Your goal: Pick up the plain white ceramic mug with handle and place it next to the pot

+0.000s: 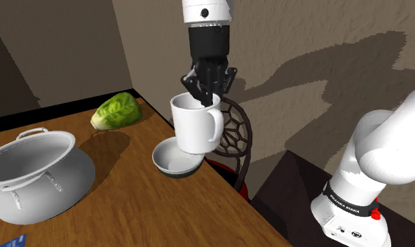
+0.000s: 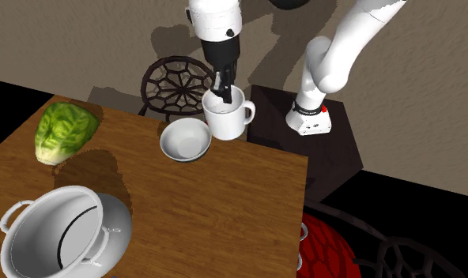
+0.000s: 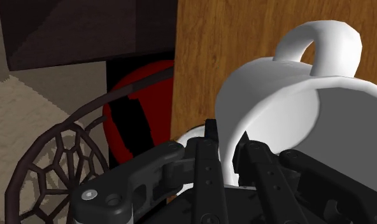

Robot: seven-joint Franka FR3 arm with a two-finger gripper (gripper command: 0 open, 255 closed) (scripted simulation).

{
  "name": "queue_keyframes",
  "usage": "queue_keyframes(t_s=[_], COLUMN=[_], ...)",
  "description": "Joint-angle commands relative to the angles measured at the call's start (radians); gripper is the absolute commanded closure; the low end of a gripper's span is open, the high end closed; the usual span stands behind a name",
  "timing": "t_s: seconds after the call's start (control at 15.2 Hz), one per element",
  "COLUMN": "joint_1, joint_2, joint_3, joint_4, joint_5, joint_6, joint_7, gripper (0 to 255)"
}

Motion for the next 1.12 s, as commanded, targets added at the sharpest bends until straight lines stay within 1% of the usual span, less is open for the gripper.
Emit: queue_keyframes(t_s=[0.0,0.26,0.46,0.59,0.73,0.86,0.92,1.06], joint_1=[-0.006,-0.004,0.021,0.056,0.109,0.178,0.240,0.230], joint_2=[0.079,0.261,0.414,0.523,0.636,0.754,0.847,0.832], joint_3=[0.038,0.115,0.164,0.185,0.195,0.193,0.187,0.180], joint_4=[0.067,0.231,0.376,0.486,0.612,0.760,0.890,0.842], joint_5=[-0.022,-0.099,-0.183,-0.250,-0.320,-0.390,-0.443,-0.432], joint_6=[0.013,0.020,0.006,-0.016,-0.050,-0.098,-0.146,-0.110], joint_7=[0.043,0.147,0.232,0.289,0.340,0.381,0.404,0.400], gripper=[255,255,255,255,255,255,255,255])
